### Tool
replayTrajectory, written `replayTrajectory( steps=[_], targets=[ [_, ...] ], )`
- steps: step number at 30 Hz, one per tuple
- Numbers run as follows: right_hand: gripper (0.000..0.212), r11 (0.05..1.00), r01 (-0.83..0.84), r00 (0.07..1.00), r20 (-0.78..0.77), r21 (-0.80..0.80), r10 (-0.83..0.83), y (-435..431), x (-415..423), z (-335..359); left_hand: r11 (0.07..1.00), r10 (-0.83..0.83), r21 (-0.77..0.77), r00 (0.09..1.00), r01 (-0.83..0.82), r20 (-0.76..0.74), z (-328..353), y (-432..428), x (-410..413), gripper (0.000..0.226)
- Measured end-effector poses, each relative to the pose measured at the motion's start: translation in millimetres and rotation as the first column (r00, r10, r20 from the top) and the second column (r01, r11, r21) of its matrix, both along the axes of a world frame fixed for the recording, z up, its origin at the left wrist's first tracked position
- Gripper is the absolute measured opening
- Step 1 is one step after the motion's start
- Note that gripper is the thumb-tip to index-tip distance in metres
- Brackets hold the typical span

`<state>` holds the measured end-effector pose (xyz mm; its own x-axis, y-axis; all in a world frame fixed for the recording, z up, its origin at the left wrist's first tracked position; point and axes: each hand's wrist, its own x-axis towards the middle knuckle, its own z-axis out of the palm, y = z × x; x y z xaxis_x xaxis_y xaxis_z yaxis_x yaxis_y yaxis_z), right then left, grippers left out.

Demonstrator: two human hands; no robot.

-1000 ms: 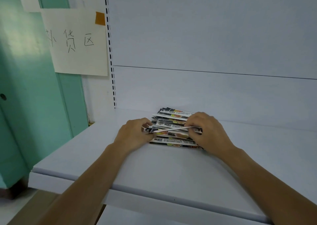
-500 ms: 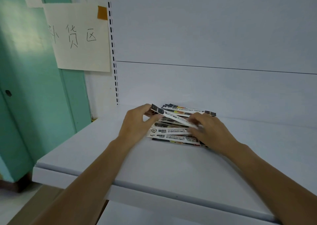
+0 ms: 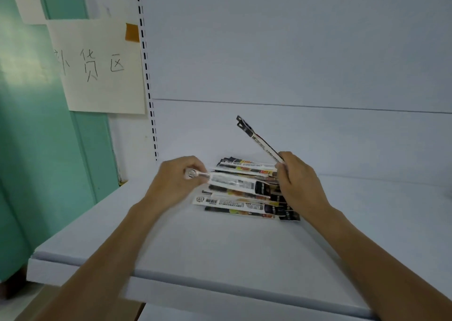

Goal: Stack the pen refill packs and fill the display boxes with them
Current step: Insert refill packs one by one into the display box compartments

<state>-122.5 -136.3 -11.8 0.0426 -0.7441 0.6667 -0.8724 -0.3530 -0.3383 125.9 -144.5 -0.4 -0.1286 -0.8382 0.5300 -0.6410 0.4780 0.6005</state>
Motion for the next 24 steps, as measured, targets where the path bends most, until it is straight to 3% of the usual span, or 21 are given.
replayTrajectory(
  steps=[3, 6, 7, 8, 10, 12, 15, 17, 18, 20, 22, 24],
  targets=[
    [0.016, 0.999, -0.004, 0.984, 0.18, 0.036, -0.003, -0.5, -1.2, 6.6, 0.99, 0.133, 0.087, 0.937, -0.111, -0.322, 14.0, 2.9, 9.3, 0.01],
    [0.018, 0.993, -0.092, 0.937, 0.343, 0.071, 0.062, 3.9, 11.2, 14.6, 0.938, 0.122, 0.311, 0.692, 0.155, -0.711, 12.3, 17.0, -9.9, 0.012],
    [0.019, 0.989, -0.128, 0.942, 0.321, 0.08, 0.096, 6.9, 19.1, 17.2, 0.9, 0.121, 0.36, 0.653, 0.245, -0.747, 9.9, 22.7, -21.5, 0.014],
    [0.021, 0.982, -0.164, 0.952, 0.274, 0.091, 0.134, 10.6, 27.7, 19.4, 0.873, 0.101, 0.389, 0.67, 0.295, -0.735, 6.7, 28.5, -33.6, 0.016],
    [0.025, 0.961, -0.246, 0.952, 0.215, 0.122, 0.217, 18.4, 44.0, 21.7, 0.877, 0.022, 0.381, 0.768, 0.293, -0.64, 0.8, 39.6, -56.9, 0.017],
    [0.027, 0.924, -0.334, 0.922, 0.271, 0.188, 0.278, 26.4, 51.7, 23.6, 0.935, -0.08, 0.278, 0.896, 0.22, -0.438, -3.5, 48.0, -74.6, 0.011],
    [0.024, 0.887, -0.373, 0.919, 0.236, 0.271, 0.315, 31.0, 47.9, 22.6, 0.961, -0.165, 0.196, 0.972, 0.197, -0.165, -4.0, 57.8, -81.9, 0.007],
    [0.023, 0.922, -0.272, 0.961, 0.025, 0.277, 0.276, 31.8, 37.7, 19.7, 0.968, -0.155, 0.199, 0.988, 0.151, 0.003, -4.0, 59.0, -78.9, 0.013],
    [0.023, 0.945, -0.208, 0.968, -0.088, 0.251, 0.236, 32.0, 30.4, 18.2, 0.989, -0.079, 0.129, 0.992, 0.065, 0.103, -2.7, 60.1, -76.0, 0.015],
    [0.031, 0.979, -0.107, 0.946, -0.285, 0.172, 0.154, 32.5, 12.0, 14.7, 0.966, 0.123, -0.249, 0.967, -0.065, 0.225, 5.5, 58.7, -70.8, 0.016],
    [0.037, 0.993, -0.037, 0.893, -0.442, 0.11, 0.082, 36.6, -4.7, 12.4, 0.838, 0.161, -0.542, 0.925, 0.056, 0.345, 14.0, 54.2, -69.8, 0.021],
    [0.04, 0.997, -0.076, 0.869, -0.489, 0.032, 0.082, 42.1, -14.8, 8.8, 0.781, 0.165, -0.588, 0.837, 0.213, 0.522, 18.7, 47.2, -77.0, 0.038]
  ],
)
